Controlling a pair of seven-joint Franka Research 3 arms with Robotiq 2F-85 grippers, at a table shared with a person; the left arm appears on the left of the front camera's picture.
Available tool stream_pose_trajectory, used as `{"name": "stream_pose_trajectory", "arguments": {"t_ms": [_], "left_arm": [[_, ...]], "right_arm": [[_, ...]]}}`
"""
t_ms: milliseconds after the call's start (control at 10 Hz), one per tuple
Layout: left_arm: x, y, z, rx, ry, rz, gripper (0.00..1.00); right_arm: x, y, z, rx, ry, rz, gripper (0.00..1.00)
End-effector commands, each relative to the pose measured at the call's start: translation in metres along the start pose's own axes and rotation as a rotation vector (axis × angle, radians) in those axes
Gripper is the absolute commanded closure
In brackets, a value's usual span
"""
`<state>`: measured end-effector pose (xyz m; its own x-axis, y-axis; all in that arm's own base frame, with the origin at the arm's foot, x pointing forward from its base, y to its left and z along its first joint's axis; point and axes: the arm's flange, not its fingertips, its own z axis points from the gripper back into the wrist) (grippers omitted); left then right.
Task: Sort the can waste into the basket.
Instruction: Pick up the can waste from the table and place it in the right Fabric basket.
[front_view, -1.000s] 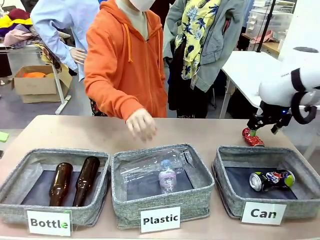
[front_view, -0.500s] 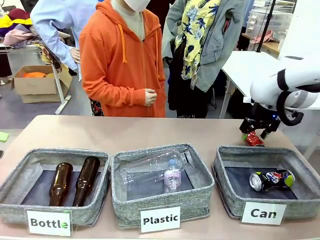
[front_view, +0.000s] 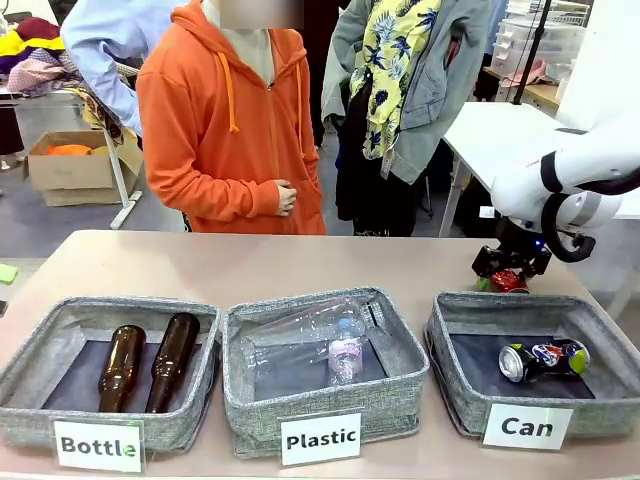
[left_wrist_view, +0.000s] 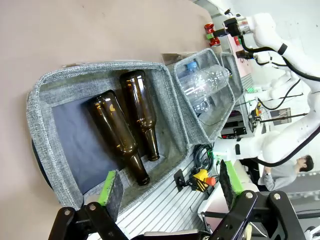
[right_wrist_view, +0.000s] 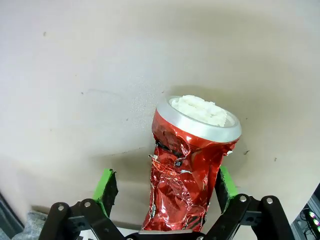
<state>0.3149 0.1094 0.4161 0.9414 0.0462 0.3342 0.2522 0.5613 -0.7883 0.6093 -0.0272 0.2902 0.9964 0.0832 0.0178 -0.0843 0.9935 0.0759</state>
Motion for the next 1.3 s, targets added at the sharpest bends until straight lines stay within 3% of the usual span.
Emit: {"name": "stream_pose_trajectory", "arguments": {"t_ms": [0,100,200,400,500,700,1000,1200], "left_arm": [[-0.002,0.001,0.003,0.0,0.006,-0.015,0.0],[-0.002,0.001,0.003,0.0,0.006,-0.015,0.0],[-0.002,0.001,0.003,0.0,0.006,-0.015,0.0],[-0.002,0.001,0.003,0.0,0.006,-0.015,0.0],[-0.002,0.001,0.003,0.0,0.006,-0.015,0.0],[-0.002,0.001,0.003,0.0,0.006,-0.015,0.0],[-0.002,0.001,0.003,0.0,0.006,-0.015,0.0],[-0.002,0.001,0.003,0.0,0.006,-0.015,0.0]], "right_arm": [[0.008,0.005,0.007,0.016,-0.008,-0.02,0.57],[0.008,0.007,0.007,0.005,-0.005,-0.011,0.6],[0.008,0.008,0.008,-0.001,-0.001,-0.008,1.0],[0.008,0.01,0.007,0.013,0.004,-0.002,1.0],[0.008,0.012,0.007,0.014,0.002,0.002,0.87],[0.004,0.013,0.012,0.004,-0.01,0.01,1.0],[-0.003,0.012,0.018,-0.009,-0.033,0.031,1.0],[-0.017,0.009,0.046,-0.025,-0.082,0.067,1.0]]}}
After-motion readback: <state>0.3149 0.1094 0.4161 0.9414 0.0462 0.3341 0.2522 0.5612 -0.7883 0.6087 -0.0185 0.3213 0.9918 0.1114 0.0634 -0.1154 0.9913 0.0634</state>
